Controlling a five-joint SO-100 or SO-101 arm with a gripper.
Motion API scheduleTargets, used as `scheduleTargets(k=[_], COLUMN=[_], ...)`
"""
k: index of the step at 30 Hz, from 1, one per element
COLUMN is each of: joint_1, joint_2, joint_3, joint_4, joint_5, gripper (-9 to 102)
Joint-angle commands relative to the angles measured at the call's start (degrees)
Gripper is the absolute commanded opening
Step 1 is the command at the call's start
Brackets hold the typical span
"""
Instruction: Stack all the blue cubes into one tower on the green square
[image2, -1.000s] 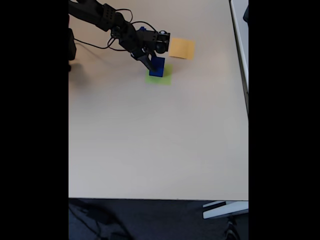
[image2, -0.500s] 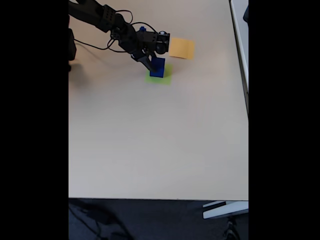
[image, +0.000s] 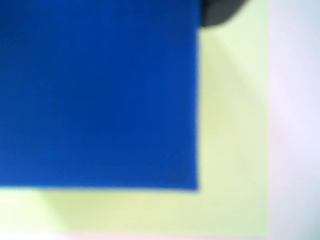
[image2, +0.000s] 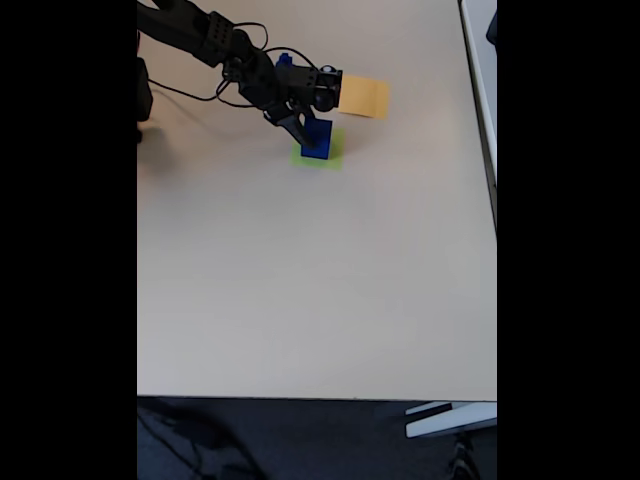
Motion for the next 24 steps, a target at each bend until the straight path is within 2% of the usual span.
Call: scheduleTargets(k=[1,16,24], joint_1=[0.4,-0.4,-1.5], joint_2=[0.1,-0.8,-0.8], joint_3=[-3.2,-3.7,-3.7], joint_4=[-0.8,-1.0,-1.0], joint_5=[0.0,0.8,1.4], gripper=[22,22,17])
